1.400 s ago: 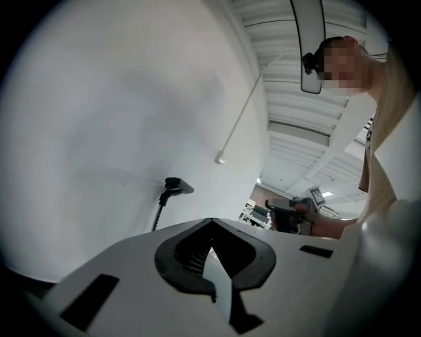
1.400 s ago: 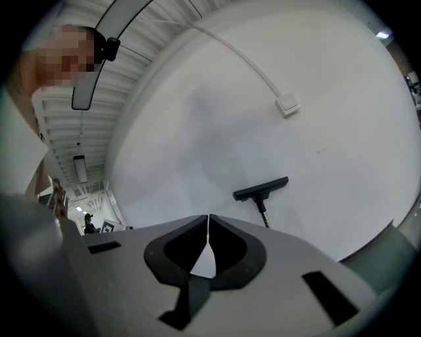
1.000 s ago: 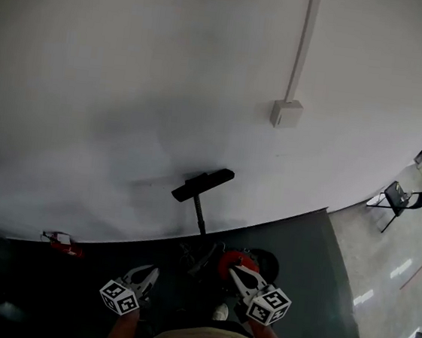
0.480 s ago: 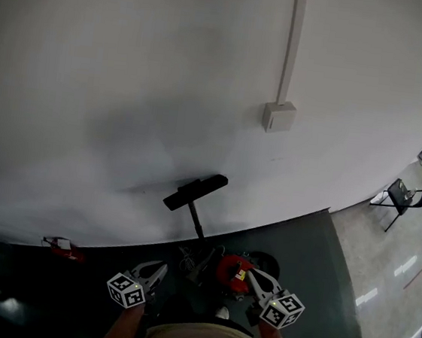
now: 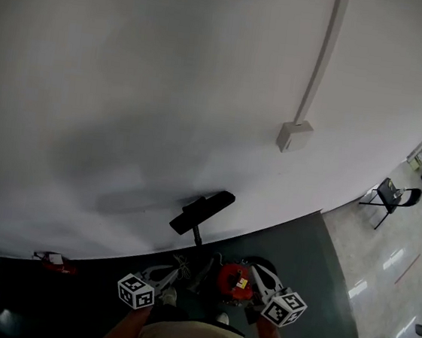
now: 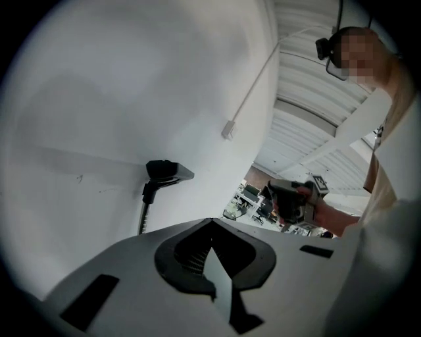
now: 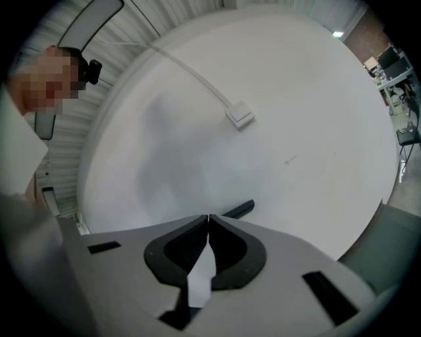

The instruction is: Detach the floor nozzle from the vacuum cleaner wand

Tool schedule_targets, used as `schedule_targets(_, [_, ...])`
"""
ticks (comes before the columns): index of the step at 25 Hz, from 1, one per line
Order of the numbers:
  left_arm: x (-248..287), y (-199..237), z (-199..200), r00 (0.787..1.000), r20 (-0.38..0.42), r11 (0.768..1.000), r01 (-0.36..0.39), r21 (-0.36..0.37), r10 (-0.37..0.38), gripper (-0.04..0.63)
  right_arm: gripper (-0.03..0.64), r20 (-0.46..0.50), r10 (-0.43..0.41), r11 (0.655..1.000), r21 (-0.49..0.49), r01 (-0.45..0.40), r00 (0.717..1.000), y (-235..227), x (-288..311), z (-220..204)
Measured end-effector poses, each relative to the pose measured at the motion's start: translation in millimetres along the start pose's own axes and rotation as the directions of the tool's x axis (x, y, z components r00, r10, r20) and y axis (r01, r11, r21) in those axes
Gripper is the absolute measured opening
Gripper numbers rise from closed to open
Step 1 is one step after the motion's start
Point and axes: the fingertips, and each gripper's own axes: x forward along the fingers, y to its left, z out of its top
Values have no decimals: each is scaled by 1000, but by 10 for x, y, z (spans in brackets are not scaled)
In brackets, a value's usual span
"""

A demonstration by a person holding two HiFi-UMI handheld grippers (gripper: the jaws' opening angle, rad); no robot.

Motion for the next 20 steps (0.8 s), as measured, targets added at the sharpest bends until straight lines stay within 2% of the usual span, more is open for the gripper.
schedule_targets(4, [-45, 393, 130, 996, -62, 997, 65, 30, -63, 6, 14, 26, -27, 999, -18, 28, 999, 293, 438, 53])
schedule_targets(8, [-73, 720, 247, 989, -81, 991, 127, 38, -124, 6, 14, 26, -61, 998, -22, 62, 998, 518, 756, -42])
schedule_targets(14, [-10, 1155, 316, 983, -68, 982, 165, -90, -171, 6, 14, 77, -141, 990, -2, 141, 987, 647, 1059, -65])
schedule_targets(20, [161, 1250, 358, 963, -114, 969, 242, -42, -245, 6, 14, 172, -198, 980, 6, 200, 965, 727, 1011, 123])
